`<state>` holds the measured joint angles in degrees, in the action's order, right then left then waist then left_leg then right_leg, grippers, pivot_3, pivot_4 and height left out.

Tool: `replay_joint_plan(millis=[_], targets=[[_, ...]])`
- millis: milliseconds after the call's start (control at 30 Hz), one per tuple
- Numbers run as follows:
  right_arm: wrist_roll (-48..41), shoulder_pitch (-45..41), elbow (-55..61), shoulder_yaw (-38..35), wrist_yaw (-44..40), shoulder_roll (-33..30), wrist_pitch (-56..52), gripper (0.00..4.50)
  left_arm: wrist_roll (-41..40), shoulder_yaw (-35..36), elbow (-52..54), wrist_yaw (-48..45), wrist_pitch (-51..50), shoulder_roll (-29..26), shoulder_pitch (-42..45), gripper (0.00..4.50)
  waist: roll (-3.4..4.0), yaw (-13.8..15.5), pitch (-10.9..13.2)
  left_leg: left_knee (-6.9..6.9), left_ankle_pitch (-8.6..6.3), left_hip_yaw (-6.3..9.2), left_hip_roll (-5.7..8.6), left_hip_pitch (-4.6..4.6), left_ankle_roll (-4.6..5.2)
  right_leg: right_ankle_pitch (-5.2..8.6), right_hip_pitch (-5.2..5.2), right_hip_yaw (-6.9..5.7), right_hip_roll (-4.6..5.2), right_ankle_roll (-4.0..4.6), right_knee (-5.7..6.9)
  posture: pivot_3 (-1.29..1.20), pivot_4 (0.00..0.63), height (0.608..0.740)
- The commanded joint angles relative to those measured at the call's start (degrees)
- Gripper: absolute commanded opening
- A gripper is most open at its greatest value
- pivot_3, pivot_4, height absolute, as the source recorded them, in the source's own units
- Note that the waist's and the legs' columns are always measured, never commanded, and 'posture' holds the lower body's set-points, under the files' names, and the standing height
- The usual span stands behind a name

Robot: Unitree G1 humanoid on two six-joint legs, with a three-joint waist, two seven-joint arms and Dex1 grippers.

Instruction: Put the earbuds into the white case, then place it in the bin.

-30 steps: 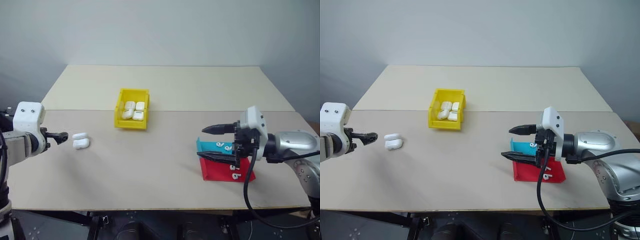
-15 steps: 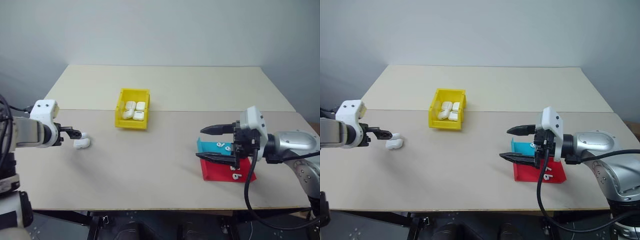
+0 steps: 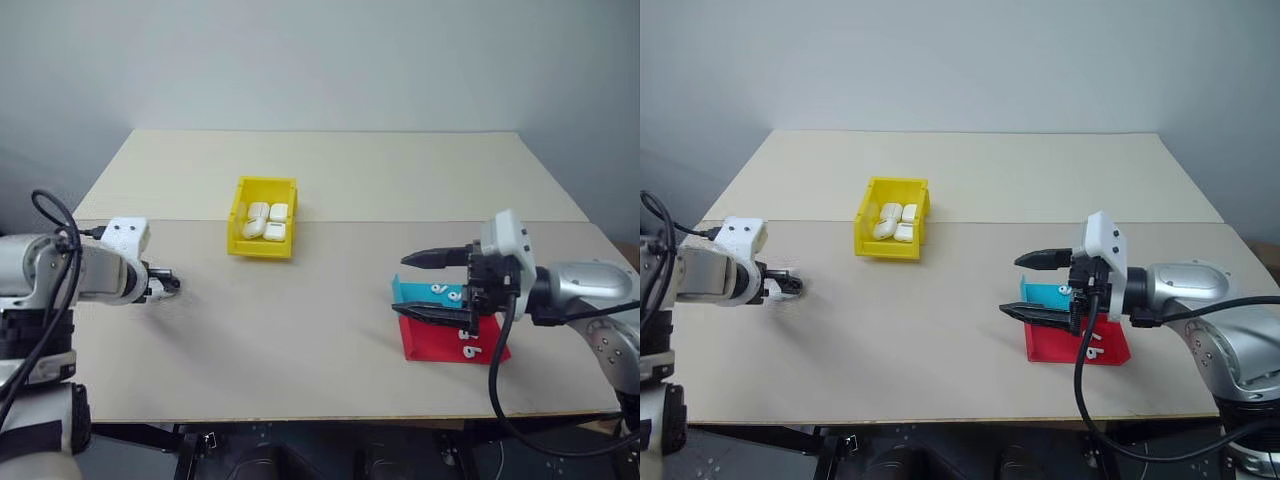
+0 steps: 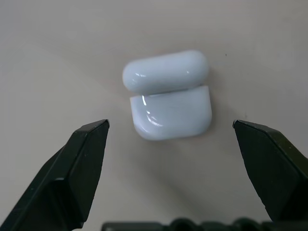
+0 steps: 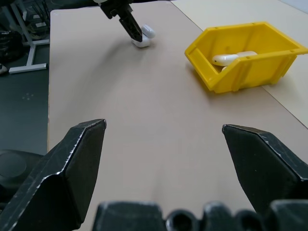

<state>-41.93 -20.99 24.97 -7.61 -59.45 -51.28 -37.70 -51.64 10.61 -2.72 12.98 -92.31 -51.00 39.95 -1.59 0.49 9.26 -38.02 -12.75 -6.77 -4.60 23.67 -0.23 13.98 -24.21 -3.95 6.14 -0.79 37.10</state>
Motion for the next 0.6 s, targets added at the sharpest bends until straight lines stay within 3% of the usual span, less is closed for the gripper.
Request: replay_joint_plan(millis=[33, 333, 400, 467, 533, 600], targets=[[-1.57, 0.38, 2.21, -2.70, 0.01, -1.01, -0.19, 4.50, -2.83, 5.83, 6.16, -4.00, -0.19, -4.81, -0.34, 3.88, -0.02, 0.07, 0.01, 0.00, 0.00, 0.00, 0.00, 0.00, 0.00, 0.00, 0.00, 0.00, 0.00, 0.00, 0.00, 0.00, 0.150, 0.740], [-1.84, 0.18, 2.32, -2.19, 0.60, -0.23, -0.36, 4.50, 1.65, 11.81, 7.47, -0.04, -0.19, -5.69, -5.59, 0.88, -0.03, 0.20, 0.00, 0.01, -0.09, 0.01, 0.01, -0.12, 0.15, 0.00, 0.11, 0.01, 0.02, 0.00, -0.01, 0.00, 0.150, 0.740], [-2.20, -0.02, 2.51, -1.93, 1.20, 0.13, -0.55, 4.50, 7.35, 12.33, 12.34, -1.25, 8.76, -4.27, -12.52, 0.19, -0.02, 0.11, 0.00, 0.01, -0.09, 0.00, 0.02, -0.11, 0.15, 0.00, 0.09, 0.01, 0.02, 0.00, -0.01, 0.00, 0.150, 0.740], [-2.51, -0.19, 2.65, -1.75, 1.73, 0.31, -0.74, 4.50, 11.21, 11.33, 14.52, -4.28, 15.77, -4.43, -17.20, 0.07, -0.02, -0.03, 0.00, 0.09, -0.06, -0.03, 0.01, -0.16, 0.09, 0.00, 0.06, 0.11, 0.04, 0.00, -0.01, 0.00, 0.150, 0.740], [-2.92, 0.17, 3.37, -1.89, 2.62, 0.59, -1.03, 4.50, 13.61, 9.64, 10.25, -7.35, 18.44, -4.29, -17.41, 0.07, -0.06, 0.19, 0.01, 0.09, -0.04, -0.08, 0.00, -0.14, 0.06, 0.00, 0.04, 0.05, 0.04, 0.01, -0.02, 0.00, 0.150, 0.740], [-3.55, 0.84, 4.38, -2.32, 3.73, 0.78, -1.44, 4.50, 16.17, 5.62, 6.29, -16.20, 24.51, -7.05, -19.03, 0.07, -0.07, 0.42, -0.01, 0.09, -0.12, -0.05, 0.01, -0.14, 0.21, -0.02, 0.07, -0.03, 0.03, 0.04, -0.01, 0.00, 0.150, 0.740]])
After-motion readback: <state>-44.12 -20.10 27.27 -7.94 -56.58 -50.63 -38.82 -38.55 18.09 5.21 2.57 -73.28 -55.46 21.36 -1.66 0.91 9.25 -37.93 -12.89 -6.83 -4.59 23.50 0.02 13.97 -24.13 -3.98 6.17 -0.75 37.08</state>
